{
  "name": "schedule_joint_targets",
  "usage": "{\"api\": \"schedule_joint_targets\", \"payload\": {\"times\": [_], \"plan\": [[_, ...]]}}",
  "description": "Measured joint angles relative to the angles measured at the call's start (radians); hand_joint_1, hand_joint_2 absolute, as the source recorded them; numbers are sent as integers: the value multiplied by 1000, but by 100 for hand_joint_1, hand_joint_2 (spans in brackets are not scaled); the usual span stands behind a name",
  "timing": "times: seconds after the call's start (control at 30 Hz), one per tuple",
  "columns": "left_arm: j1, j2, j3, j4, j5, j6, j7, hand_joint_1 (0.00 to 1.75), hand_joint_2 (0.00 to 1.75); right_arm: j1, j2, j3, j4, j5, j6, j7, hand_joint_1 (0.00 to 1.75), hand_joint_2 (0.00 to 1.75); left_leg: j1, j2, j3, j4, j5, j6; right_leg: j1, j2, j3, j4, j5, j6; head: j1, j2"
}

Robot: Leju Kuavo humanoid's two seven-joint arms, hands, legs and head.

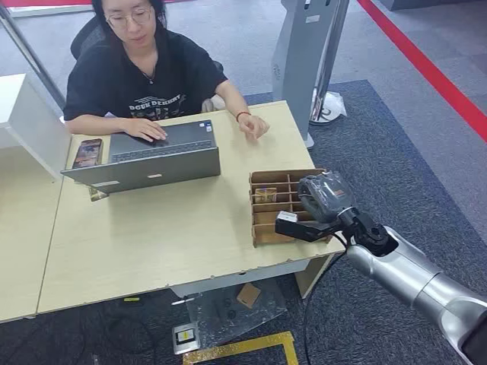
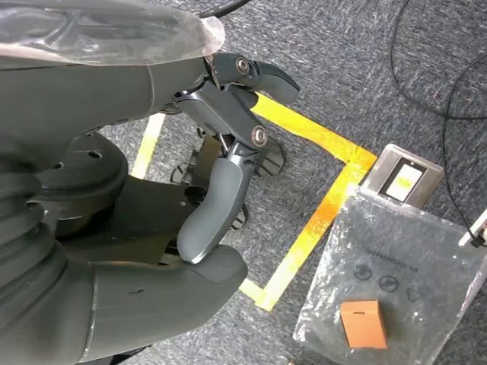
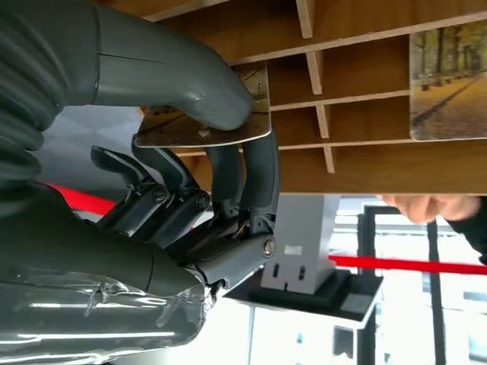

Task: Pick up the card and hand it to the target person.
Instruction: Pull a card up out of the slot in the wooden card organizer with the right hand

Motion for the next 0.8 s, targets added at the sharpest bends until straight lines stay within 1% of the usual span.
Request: {"api": "schedule_joint_targets", "payload": {"times": [0.07,0.13,0.3,0.47,0.53,0.57,0.67,0.77,0.8], "plan": [[0,0,0,0,0,0,0,0,175,2,-6,-3,-23,4,10,-1,175,175,0,0,0,0,0,0,0,0,0,0,0,0,0,0],[0,1,1,0,2,-1,-2,0,175,5,-25,-6,-83,16,47,-4,175,175,0,0,0,0,0,0,0,0,0,0,0,0,0,0],[6,3,9,3,13,-1,-5,0,175,11,-89,-27,-265,32,153,5,175,175,0,0,-1,1,0,0,0,0,-1,1,-1,0,0,0],[18,3,20,5,27,4,-12,0,175,17,-144,-57,-415,42,207,43,175,175,-1,0,-2,2,-1,0,-1,0,-2,2,-1,0,0,0],[22,3,25,6,33,8,-17,0,175,30,-160,-77,-471,56,210,70,175,175,-1,-1,-1,2,-1,0,-1,-1,-1,2,-1,0,0,0],[23,3,27,6,35,10,-19,0,175,41,-165,-90,-496,60,206,83,175,175,-1,0,-1,2,-1,0,-1,-1,-1,2,-1,0,0,0],[25,3,31,7,41,17,-24,0,175,119,-160,-166,-560,57,126,117,175,175,-1,-1,-1,1,0,0,-1,-1,-1,1,-1,0,0,0],[25,2,28,7,42,23,-22,0,175,212,-122,-250,-571,41,-4,111,175,175,0,-4,0,0,0,0,0,-4,1,0,-1,0,0,0],[23,1,25,7,40,24,-20,0,175,234,-99,-272,-551,33,-48,100,175,175,0,-4,0,0,0,0,0,-4,2,-1,-1,0,0,0]]}}
